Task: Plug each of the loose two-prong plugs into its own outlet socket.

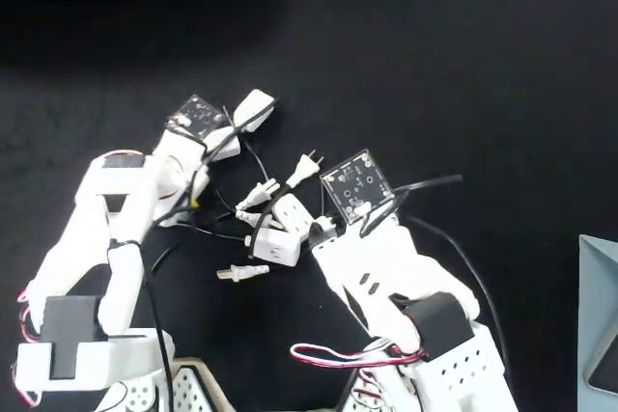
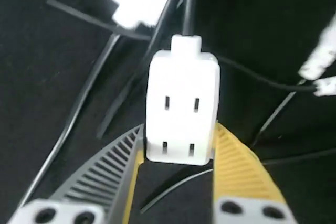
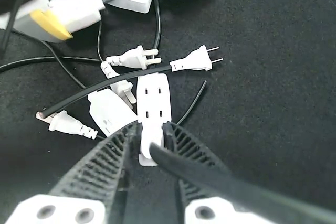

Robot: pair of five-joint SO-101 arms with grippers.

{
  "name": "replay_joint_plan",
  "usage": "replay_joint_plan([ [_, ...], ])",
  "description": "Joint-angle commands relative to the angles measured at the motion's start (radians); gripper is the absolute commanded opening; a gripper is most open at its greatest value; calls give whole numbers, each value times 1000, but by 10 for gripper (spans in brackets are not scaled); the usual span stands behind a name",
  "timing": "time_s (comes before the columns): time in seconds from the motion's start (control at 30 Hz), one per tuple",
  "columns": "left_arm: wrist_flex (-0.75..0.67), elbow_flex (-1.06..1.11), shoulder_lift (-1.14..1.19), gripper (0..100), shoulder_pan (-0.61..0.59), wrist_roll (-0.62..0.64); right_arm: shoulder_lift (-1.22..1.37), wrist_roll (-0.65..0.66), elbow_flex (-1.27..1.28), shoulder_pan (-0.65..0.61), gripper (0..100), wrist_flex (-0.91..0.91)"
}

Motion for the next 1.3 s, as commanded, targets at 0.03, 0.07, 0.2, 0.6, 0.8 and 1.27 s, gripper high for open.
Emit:
replay_joint_plan([
  [0.03,-6,-4,-15,141,-45,-9,2,-3,-30,11,13,6],
  [0.07,-6,-4,-15,141,-51,-12,2,-3,-30,11,13,6],
  [0.2,-5,22,-17,146,-79,-115,4,-3,-30,11,13,6],
  [0.6,-5,-8,-18,323,-133,-29,15,6,-38,6,15,-51],
  [0.8,80,-39,-163,324,-153,61,64,49,-42,-31,14,-107],
  [1.27,285,50,-720,324,-481,293,486,-6,-257,-301,13,-350],
])
